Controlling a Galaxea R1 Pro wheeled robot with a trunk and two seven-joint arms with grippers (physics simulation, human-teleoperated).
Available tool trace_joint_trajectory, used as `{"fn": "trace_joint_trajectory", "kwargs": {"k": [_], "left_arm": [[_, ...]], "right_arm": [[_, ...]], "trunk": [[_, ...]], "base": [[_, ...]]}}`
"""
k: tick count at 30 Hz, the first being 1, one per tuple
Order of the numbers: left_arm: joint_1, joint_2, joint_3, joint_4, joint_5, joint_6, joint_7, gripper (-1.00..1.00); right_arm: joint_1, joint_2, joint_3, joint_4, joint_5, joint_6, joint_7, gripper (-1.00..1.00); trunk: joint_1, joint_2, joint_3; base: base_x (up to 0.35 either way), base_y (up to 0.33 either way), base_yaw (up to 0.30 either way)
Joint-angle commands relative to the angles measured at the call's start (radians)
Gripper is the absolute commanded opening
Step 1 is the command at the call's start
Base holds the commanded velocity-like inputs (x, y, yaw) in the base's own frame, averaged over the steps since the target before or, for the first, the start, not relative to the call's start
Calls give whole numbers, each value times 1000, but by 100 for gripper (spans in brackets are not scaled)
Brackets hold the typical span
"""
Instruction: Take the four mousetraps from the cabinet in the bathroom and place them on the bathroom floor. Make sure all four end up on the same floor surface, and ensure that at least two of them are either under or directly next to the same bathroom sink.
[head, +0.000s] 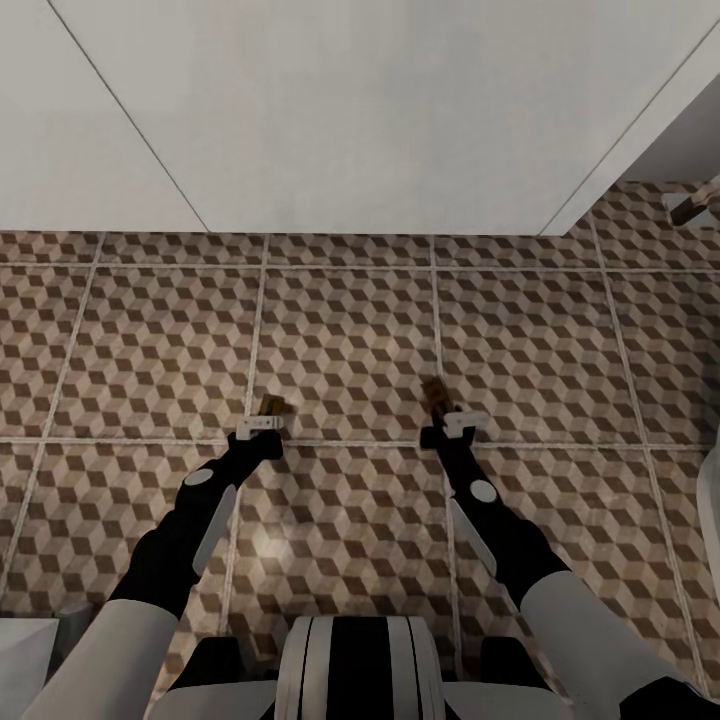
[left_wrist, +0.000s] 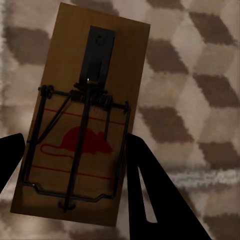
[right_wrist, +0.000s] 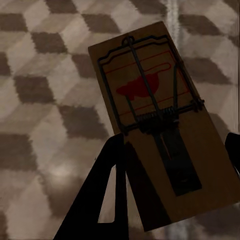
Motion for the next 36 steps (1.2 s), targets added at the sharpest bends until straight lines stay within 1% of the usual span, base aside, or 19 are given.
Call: {"fn": "trace_joint_trajectory", "kwargs": {"k": [1,5,8,9,12,15,36], "left_arm": [[0,1,-1,-1,9,6,-1,-100],[0,3,-1,-2,6,5,1,-100],[0,3,-1,0,6,6,1,-100],[0,3,-1,3,6,6,1,-100],[0,4,-1,5,5,6,1,-100],[0,4,-1,5,5,7,1,-100],[0,4,-1,4,4,6,1,-100]], "right_arm": [[-1,-2,7,0,-11,-14,-9,-100],[0,-4,7,-2,-11,-26,-14,-100],[0,-5,8,-3,-10,-29,-54,-100],[-1,-4,9,-3,-9,-30,-82,-100],[-1,-4,10,-5,-7,-29,-135,-100],[-1,-3,11,-6,-6,-28,-157,-100],[-1,-1,17,-8,-5,-25,-164,-100]], "trunk": [[0,0,0],[0,0,0],[0,0,0],[0,0,0],[0,0,0],[0,0,0],[0,0,0]], "base": [[0,0,0],[0,0,0],[0,0,0],[0,0,0],[0,0,0],[0,0,0],[0,0,0]]}}
